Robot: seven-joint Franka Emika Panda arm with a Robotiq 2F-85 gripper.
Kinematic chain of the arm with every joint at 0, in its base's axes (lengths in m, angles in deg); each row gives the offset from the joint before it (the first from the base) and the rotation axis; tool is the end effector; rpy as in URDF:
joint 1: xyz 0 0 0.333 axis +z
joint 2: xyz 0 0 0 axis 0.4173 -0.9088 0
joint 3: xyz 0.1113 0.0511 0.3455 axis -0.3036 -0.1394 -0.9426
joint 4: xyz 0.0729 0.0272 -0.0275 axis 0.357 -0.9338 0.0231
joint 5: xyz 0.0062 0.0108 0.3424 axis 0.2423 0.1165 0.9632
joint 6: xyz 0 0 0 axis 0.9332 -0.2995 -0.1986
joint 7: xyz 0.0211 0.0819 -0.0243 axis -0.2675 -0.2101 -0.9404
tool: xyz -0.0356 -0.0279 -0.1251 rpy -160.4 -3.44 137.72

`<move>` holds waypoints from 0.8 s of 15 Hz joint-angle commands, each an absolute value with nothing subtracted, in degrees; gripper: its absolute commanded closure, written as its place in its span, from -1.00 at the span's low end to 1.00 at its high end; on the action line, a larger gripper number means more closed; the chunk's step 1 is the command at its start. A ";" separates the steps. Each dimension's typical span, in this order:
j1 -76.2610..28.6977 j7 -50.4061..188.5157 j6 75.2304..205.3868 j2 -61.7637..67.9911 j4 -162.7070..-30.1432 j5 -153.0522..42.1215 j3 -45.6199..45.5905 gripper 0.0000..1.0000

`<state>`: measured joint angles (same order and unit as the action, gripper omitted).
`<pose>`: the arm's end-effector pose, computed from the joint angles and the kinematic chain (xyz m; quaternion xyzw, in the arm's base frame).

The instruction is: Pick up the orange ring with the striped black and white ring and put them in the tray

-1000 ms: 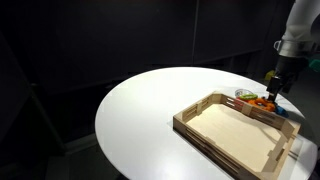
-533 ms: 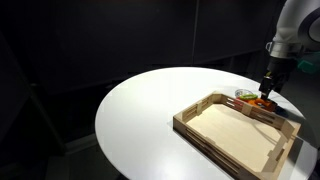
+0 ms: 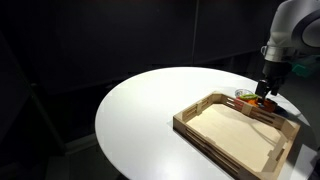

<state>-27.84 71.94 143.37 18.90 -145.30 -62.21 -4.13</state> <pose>0.4335 -0.0270 0.3484 0.9974 -0.0270 -0.0354 0.0558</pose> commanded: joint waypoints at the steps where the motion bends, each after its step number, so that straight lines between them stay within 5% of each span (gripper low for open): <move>1: -27.14 73.87 143.64 17.66 -144.20 -63.91 -3.39 -0.81; 2: -27.11 73.90 143.62 17.48 -144.12 -63.90 -3.35 -0.65; 3: -27.08 73.95 143.60 17.33 -144.08 -63.81 -3.30 -0.29; 6: -27.04 73.94 143.54 16.99 -143.98 -63.65 -3.18 0.06; 10: -27.02 73.99 143.52 16.79 -144.05 -63.59 -3.00 0.84; 12: -27.03 73.97 143.18 17.05 -143.83 -63.42 -2.97 0.92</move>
